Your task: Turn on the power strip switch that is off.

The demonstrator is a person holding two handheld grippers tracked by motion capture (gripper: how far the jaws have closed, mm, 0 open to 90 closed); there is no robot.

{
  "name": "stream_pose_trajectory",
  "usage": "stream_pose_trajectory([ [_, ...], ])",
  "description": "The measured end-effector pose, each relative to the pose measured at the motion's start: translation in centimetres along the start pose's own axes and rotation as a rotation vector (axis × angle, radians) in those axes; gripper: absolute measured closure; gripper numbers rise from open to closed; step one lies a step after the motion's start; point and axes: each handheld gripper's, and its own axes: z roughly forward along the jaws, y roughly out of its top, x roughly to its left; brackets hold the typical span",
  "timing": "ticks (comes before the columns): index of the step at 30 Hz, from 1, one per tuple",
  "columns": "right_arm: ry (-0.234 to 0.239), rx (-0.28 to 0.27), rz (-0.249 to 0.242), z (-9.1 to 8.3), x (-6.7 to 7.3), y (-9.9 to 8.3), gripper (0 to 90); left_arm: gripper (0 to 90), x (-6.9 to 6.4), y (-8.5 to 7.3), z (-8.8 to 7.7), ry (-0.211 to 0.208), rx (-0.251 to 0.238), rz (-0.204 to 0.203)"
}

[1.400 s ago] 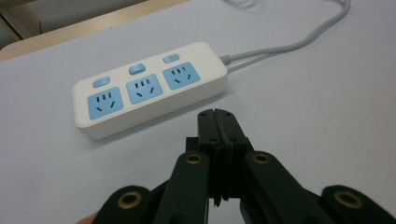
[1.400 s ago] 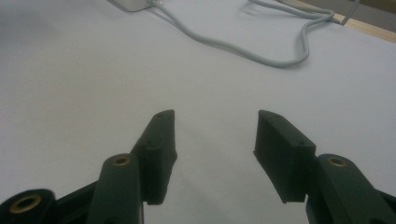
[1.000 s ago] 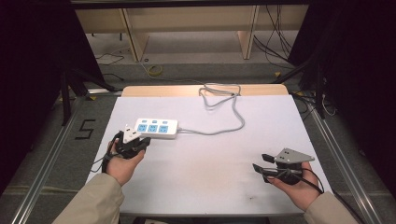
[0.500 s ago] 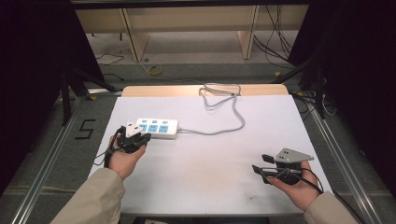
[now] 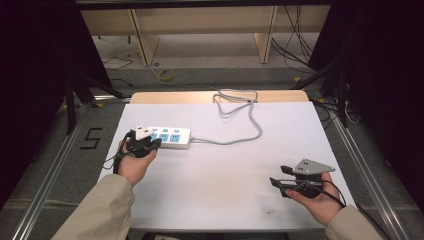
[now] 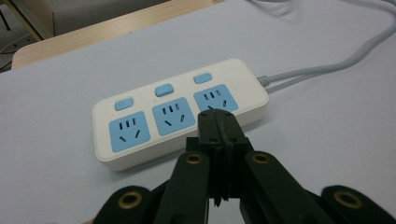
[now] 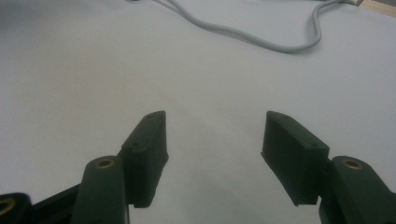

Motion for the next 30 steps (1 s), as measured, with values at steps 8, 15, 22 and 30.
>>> stream_pose_trajectory([
  [8, 0.001, 0.005, 0.006, 0.1, -0.1, 0.0, 38.7, 89.6, 0.3, 0.5, 0.6, -0.006, 0.004, -0.01],
  [15, -0.012, -0.016, 0.003, 0.1, 0.0, 0.0, 31.6, 89.6, 0.5, 0.5, 1.4, -0.004, 0.006, -0.014],
  [22, -0.012, -0.017, 0.0, 0.2, 0.0, 0.0, 30.5, 89.6, 0.6, 0.8, 1.7, -0.001, 0.011, -0.01],
  [30, -0.02, -0.008, -0.01, 0.2, 0.0, 0.0, 31.2, 89.6, 0.8, 1.2, 2.4, 0.004, 0.012, -0.023],
])
